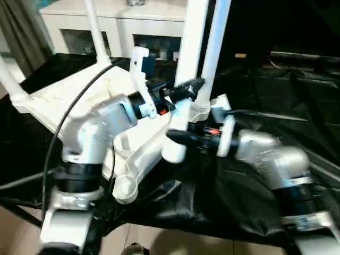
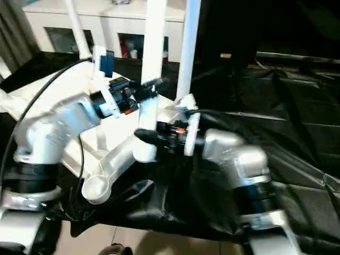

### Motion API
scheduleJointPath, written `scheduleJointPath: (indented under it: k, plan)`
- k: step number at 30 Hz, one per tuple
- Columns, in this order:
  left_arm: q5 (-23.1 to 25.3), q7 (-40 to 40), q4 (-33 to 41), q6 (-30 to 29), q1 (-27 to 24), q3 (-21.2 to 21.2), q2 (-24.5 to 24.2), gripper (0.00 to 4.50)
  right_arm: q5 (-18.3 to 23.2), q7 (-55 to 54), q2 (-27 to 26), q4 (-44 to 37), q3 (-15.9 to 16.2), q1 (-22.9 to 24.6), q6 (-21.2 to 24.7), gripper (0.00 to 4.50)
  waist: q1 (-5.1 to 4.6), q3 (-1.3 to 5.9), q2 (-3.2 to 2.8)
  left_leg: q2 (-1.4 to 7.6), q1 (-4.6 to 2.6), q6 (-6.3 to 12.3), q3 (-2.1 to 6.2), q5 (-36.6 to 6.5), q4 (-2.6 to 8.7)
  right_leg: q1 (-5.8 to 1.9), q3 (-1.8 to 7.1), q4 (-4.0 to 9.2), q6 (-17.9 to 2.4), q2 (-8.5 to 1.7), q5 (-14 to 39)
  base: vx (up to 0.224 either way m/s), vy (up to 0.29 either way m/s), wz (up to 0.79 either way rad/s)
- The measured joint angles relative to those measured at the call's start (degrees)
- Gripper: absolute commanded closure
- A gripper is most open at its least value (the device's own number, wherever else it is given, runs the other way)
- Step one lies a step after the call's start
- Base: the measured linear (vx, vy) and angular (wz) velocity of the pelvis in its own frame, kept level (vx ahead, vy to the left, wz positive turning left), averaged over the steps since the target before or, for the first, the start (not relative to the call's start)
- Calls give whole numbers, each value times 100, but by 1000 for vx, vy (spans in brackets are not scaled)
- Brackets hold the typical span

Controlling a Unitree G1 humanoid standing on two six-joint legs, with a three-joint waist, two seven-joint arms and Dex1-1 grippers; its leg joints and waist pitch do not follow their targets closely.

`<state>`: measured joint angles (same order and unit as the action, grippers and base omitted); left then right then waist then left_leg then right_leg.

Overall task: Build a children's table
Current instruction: Pick table leg

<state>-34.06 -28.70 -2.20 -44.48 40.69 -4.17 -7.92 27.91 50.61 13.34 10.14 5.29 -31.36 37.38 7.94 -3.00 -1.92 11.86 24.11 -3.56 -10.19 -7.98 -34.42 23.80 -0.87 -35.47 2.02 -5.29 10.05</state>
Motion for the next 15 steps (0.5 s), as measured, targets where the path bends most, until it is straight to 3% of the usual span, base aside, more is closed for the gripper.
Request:
scheduleJointPath:
  k: [3, 5, 8, 9, 10, 13, 15]
  plan:
    - [285, 602, 130, 49, -73, 2, 120, 108, -196, -391, -149, 108, -4, -1, -192, 259, -3, 10, 19, 0, 1, 0, 2, 0, 2, 0, 0, 4, 4, 0, 2, 0, 0, 0]
    - [530, 1126, 158, 53, -119, 5, 301, 150, -342, -648, -244, 200, -6, -2, -287, 259, 4, 10, 24, 0, 3, 0, 2, 0, 2, -1, -1, 10, 6, 0, 2, 0, 0, 0]
    - [711, 1666, 176, 138, -215, -76, 565, 143, -494, -860, -340, 266, 2, -2, -415, 259, 0, 10, 30, 0, 4, 0, 6, 0, 2, -3, -1, 16, 7, 0, 2, 0, 0, 0]
    - [800, 1832, 176, 222, -262, -86, 674, 160, -552, -919, -390, 291, 12, -7, -482, 260, -2, 10, 33, 0, 4, 0, 7, 0, 3, -3, -1, 17, 7, 0, 1, 0, 0, 0]
    - [856, 1942, 175, 270, -301, -69, 733, 192, -583, -957, -440, 319, 27, -9, -550, 260, -2, 7, 38, 0, 4, 0, 9, 0, 5, -2, -2, 17, 8, 1, 1, 0, 0, 0]
    - [901, 2061, 176, 336, -332, -36, 793, 186, -625, -1040, -502, 384, 52, -9, -639, 260, 5, 6, 41, 0, 5, 0, 15, 0, 9, -1, -2, 19, 9, 2, 1, 0, 0, 0]
    - [905, 2123, 193, 344, -331, -46, 806, 226, -634, -1089, -531, 383, 53, -10, -674, 260, 5, 6, 41, -1, 4, 0, 16, 0, 9, -1, -2, 20, 9, 1, 2, 0, 0, 0]
